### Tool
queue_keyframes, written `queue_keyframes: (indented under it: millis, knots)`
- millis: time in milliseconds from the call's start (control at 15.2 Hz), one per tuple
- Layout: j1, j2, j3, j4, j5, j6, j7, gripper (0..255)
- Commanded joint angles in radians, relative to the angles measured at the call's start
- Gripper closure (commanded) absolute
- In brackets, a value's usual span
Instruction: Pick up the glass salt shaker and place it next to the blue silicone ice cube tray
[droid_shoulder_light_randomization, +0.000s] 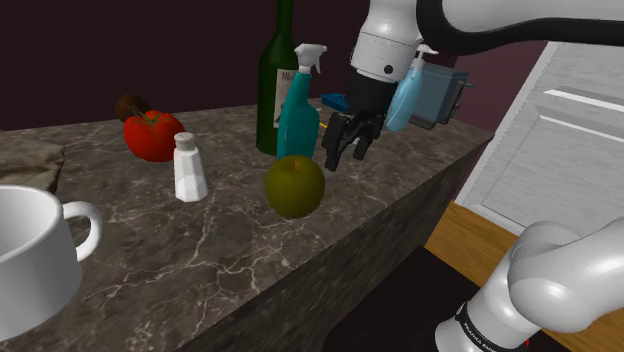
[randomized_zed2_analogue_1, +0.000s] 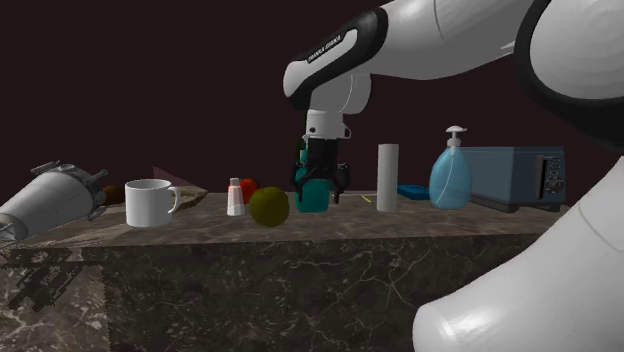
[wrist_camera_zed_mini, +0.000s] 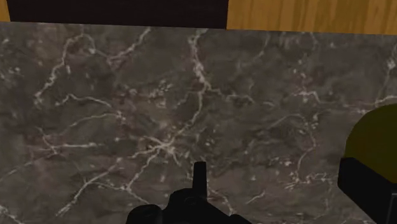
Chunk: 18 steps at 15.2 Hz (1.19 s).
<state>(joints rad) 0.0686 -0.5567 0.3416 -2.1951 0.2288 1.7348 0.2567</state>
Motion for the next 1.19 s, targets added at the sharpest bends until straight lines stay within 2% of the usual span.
queue_keyframes:
  millis: [0, 330, 594, 858, 1122]
  knots:
    - [-0.001, 0.063, 0.046, 0.06, 0.0, 0.032, 0.051, 0]
    - [-0.006, 0.194, 0.145, 0.186, -0.033, 0.099, 0.165, 0]
    - [-0.012, 0.316, 0.228, 0.308, -0.097, 0.138, 0.269, 0]
    - [-0.005, 0.459, 0.309, 0.453, -0.205, 0.158, 0.388, 0]
    - [0.038, 0.63, 0.375, 0.629, -0.36, 0.144, 0.518, 0]
